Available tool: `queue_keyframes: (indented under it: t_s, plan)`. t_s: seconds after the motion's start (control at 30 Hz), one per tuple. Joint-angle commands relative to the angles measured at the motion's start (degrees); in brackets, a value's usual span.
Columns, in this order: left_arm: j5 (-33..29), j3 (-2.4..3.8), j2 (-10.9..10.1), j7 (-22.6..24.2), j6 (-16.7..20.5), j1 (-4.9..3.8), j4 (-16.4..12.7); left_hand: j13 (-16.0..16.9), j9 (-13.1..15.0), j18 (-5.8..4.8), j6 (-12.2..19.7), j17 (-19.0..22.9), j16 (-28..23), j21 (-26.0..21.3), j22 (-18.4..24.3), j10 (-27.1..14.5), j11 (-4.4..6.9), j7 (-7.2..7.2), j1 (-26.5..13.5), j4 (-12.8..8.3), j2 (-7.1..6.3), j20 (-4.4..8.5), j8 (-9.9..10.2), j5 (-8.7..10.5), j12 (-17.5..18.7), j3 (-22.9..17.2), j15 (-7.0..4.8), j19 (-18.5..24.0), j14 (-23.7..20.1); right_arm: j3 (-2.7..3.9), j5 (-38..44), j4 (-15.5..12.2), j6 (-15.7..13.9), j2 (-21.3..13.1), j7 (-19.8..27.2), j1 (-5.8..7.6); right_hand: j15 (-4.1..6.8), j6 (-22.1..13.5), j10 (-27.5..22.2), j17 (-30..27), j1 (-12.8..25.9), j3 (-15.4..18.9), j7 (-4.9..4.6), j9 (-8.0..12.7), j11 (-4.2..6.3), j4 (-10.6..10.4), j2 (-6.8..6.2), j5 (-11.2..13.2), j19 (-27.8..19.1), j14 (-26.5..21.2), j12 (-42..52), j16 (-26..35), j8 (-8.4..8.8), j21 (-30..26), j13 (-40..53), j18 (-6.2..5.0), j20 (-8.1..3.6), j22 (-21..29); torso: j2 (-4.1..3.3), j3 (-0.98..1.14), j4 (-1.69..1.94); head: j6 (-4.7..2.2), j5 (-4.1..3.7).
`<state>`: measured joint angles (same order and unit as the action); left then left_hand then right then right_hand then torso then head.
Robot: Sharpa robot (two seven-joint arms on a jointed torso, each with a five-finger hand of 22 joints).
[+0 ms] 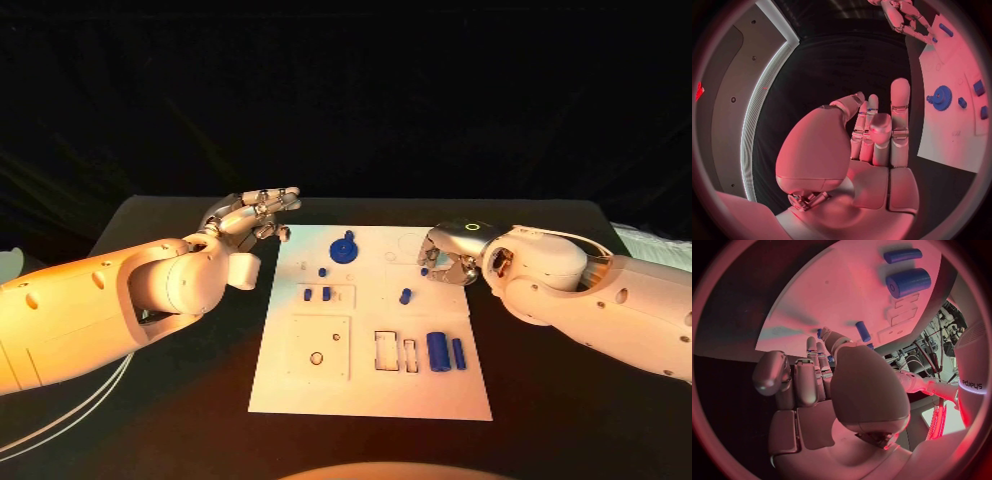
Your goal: Assemble the parts on the task board
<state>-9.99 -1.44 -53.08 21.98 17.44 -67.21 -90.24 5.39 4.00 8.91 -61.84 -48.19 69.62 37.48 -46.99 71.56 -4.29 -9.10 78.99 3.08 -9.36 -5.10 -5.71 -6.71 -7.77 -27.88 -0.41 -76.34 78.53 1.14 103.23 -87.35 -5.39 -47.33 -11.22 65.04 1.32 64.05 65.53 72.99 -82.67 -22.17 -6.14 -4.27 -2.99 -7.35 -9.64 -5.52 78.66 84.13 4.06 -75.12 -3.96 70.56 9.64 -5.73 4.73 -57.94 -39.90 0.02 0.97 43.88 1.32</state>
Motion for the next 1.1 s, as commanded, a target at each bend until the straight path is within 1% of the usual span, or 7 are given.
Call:
queue_keyframes:
  t_s: [0.03,0.23,0.3,0.43,0.83,0.97,1.1]
  plan:
    - [-1.4,0.02,-0.1,1.6,-1.3,-0.02,-0.3,0.1,-0.1,1.07,-0.2,0.1,-0.3,-0.3,0.1,0.2,0.03,0.19,-0.3,0.1,0.17,-0.06,0.2,0.21,-0.2,0.4,-0.12,0.3,-0.5,-0.02,2.1,0.3,2.5,0.4,-0.5,-0.28,0.44,0.4,-0.2,0.0,0.3,-0.5,0.13,0.0,-0.02,0.1,-0.22,0.4,0.0,2.9,-0.2,0.4,0.12,-0.3,-0.3,-0.44,-0.37,0.0,0.01,0.05,0.09,0.14,0.14]
    - [-1.4,0.02,-0.3,1.5,-1.2,-0.02,-0.3,0.1,-0.1,1.08,-0.2,0.2,-0.3,-0.5,0.2,0.2,0.02,0.19,-0.3,0.0,0.2,-0.05,0.2,0.2,-0.3,0.5,-0.12,0.4,-0.5,-0.05,2.1,0.9,2.9,0.9,-0.3,-0.67,0.46,1.1,0.6,-0.1,0.5,-1.3,0.21,-0.1,0.08,0.1,0.17,0.4,0.1,2.9,0.1,0.4,-0.03,-0.4,-1.3,-0.43,-0.41,0.1,0.05,0.03,0.03,0.21,0.27]
    - [-1.4,0.02,-0.3,1.5,-1.1,-0.02,-0.4,0.1,-0.1,1.08,-0.2,0.2,-0.3,-0.5,0.2,0.2,0.02,0.19,-0.3,0.0,0.2,-0.05,0.2,0.2,-0.3,0.5,-0.12,0.4,-0.5,-0.06,2.0,1.1,3.1,1.1,-0.1,-0.8,0.48,1.6,1.1,-0.1,0.5,-1.7,0.28,-0.2,0.16,0.1,0.58,0.6,0.3,3.0,0.2,0.3,-0.16,-0.3,-1.6,-0.39,-0.43,-0.1,0.06,0.02,0.04,0.25,0.28]
    - [-1.4,0.02,-0.3,1.5,-1.1,-0.02,-0.4,0.1,-0.1,1.08,-0.1,0.2,-0.3,-0.5,0.3,0.1,0.02,0.18,-0.3,0.0,0.21,-0.05,0.2,0.19,-0.3,0.6,-0.12,0.4,-0.5,-0.08,2.0,1.3,3.4,1.4,0.2,-1.08,0.64,2.4,1.9,0.0,0.3,-3.2,0.43,-0.4,0.33,0.5,1.53,2.2,0.5,3.1,0.2,0.2,-0.25,-0.2,-2.5,-0.37,-0.54,-0.3,0.07,0.06,0.01,0.27,0.4]
    - [-1.4,0.02,-0.4,1.4,-0.9,-0.03,-0.4,0.1,-0.1,1.08,-0.1,0.3,-0.3,-0.6,0.4,0.0,0.02,0.17,-0.1,-0.2,0.32,-0.03,0.3,0.15,-0.5,0.7,-0.13,0.4,-0.6,-0.1,2.0,1.8,3.9,1.8,0.4,-1.35,0.91,4.5,4.5,0.4,0.6,-5.5,0.77,-1.0,0.79,1.9,3.38,2.6,1.1,3.3,0.3,-0.5,-0.64,0.3,-4.0,-0.2,-0.82,-1.1,0.04,0.04,0.02,0.4,0.46]
    - [-1.4,0.02,-0.3,1.3,-0.9,-0.03,-0.4,0.2,-0.1,1.09,0.0,0.3,-0.3,-0.7,0.4,-0.1,0.02,0.17,-0.1,-0.2,0.35,-0.03,0.3,0.14,-0.5,0.7,-0.13,0.4,-0.6,-0.1,2.1,1.7,1.8,1.8,-0.1,-1.37,0.82,4.3,4.8,0.5,0.0,-6.6,0.48,-1.1,0.69,2.8,3.96,2.7,1.2,3.3,0.0,-0.6,-0.38,0.5,-4.5,-0.12,-0.87,-1.4,0.08,0.06,0.01,0.42,0.46]
    - [-1.4,0.02,-0.3,1.3,-0.9,-0.03,-0.4,0.2,-0.1,1.09,0.0,0.3,-0.3,-0.7,0.4,-0.1,0.01,0.16,-0.1,-0.2,0.35,-0.03,0.3,0.14,-0.5,0.7,-0.13,0.4,-0.6,-0.09,2.2,1.2,-0.9,1.6,-0.5,-1.37,0.71,4.2,4.9,0.6,-0.2,-7.3,0.26,-1.2,0.51,3.4,3.99,2.7,1.4,3.3,-0.2,-0.8,-0.24,0.7,-4.8,-0.06,-0.81,-1.6,0.08,0.06,0.05,0.48,0.41]
